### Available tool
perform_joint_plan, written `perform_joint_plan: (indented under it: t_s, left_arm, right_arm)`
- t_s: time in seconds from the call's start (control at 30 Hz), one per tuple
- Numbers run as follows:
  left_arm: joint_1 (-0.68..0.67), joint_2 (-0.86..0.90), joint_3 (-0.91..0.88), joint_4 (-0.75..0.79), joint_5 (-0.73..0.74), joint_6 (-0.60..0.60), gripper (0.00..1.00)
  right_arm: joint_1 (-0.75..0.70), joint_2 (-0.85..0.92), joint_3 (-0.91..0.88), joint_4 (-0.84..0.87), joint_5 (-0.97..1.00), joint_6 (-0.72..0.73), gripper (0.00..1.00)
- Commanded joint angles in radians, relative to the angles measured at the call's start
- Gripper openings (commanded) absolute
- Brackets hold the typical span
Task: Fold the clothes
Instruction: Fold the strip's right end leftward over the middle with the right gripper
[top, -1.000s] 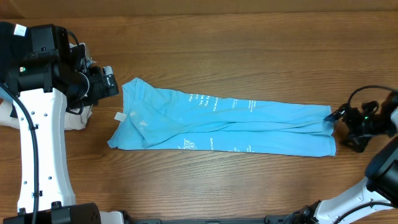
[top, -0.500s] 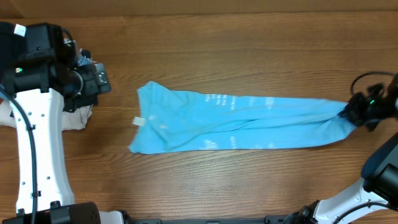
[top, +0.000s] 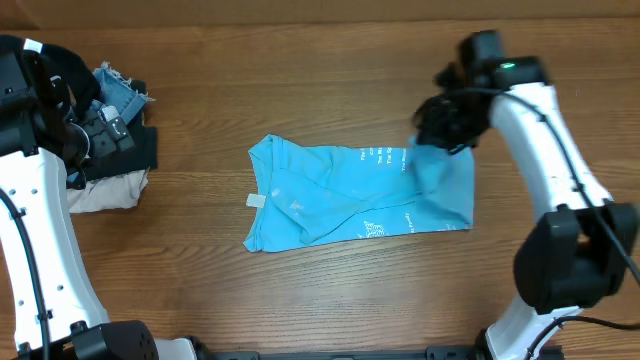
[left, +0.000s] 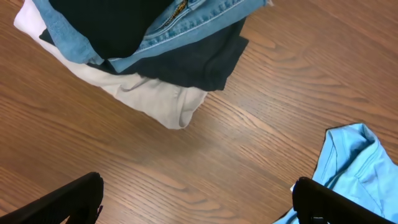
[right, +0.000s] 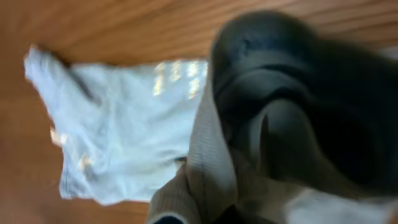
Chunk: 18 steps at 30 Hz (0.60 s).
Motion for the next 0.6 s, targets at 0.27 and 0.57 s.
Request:
perform_joint_plan:
  t_s: [0.27, 0.57]
  left_arm:
    - [0.004, 0.003, 0.011, 0.002, -0.010, -0.021, 1.00]
    - [0.004, 0.003, 0.011, 0.002, -0.010, -0.021, 1.00]
  right_arm:
    - [0.283, -0.020, -0.266, 0.329, -0.004, 0.142, 0.11]
    - [0.232, -0.021, -0.235, 0.354, -0.262, 0.069, 0.60]
